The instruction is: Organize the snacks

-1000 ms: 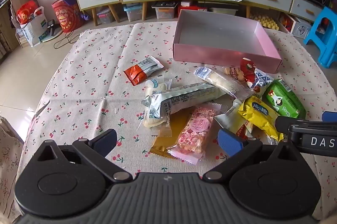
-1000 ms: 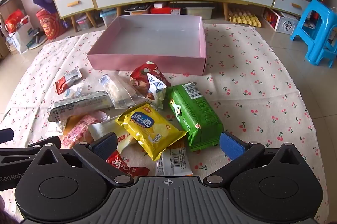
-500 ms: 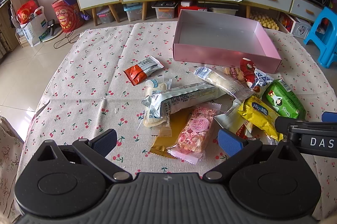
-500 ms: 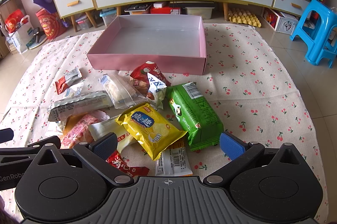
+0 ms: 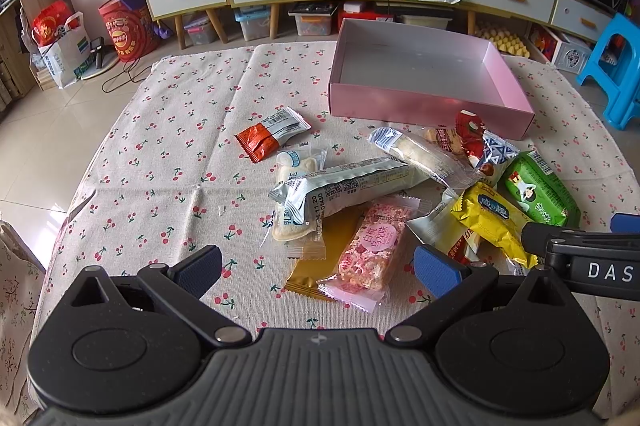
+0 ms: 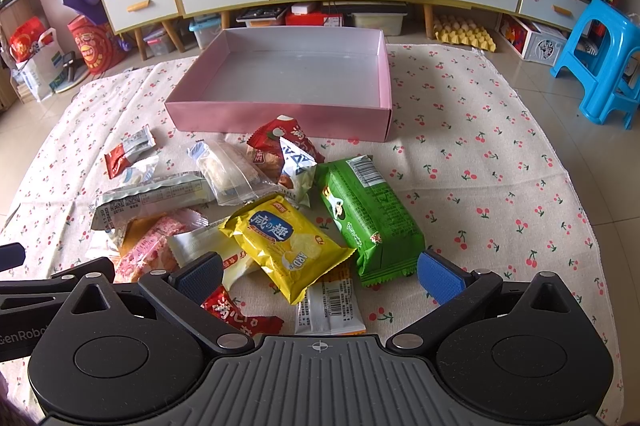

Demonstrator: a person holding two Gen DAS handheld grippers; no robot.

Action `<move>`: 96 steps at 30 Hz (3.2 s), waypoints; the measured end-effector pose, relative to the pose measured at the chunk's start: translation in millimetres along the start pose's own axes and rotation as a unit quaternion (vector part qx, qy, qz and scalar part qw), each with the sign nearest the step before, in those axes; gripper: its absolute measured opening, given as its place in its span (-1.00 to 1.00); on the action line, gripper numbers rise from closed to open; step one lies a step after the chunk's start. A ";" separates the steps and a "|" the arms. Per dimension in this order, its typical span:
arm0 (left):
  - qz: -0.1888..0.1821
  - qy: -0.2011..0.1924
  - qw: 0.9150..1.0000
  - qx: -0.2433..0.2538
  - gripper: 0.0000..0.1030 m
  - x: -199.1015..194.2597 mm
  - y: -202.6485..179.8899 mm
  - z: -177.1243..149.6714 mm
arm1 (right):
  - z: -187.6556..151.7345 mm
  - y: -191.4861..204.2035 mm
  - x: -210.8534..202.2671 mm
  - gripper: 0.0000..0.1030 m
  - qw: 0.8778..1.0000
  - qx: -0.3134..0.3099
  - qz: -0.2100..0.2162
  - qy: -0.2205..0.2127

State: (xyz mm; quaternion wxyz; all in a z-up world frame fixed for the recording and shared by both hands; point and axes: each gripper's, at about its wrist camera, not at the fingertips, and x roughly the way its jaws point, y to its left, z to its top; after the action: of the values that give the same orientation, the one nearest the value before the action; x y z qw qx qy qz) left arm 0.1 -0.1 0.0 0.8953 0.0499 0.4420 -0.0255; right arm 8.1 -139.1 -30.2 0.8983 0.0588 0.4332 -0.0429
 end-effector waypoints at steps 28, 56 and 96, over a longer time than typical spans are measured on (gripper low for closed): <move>-0.001 0.001 1.000 -0.001 0.99 0.1 0.0 0.0 | -0.4 0.1 0.4 1.00 1.000 0.000 0.000 0.001; 0.000 0.008 1.000 -0.004 0.99 1.4 2.9 -2.2 | 2.2 -2.1 1.5 1.00 1.000 0.005 0.002 0.002; -0.120 0.040 0.985 0.114 0.44 141.3 79.3 90.0 | 96.3 -37.4 112.6 0.51 0.985 0.019 0.161 0.064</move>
State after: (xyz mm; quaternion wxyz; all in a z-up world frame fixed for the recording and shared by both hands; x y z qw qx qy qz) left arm 164.1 68.4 -52.4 0.8556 0.0996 0.4747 -0.1808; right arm 147.6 -192.8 -61.5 0.8626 0.1477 0.4740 0.0977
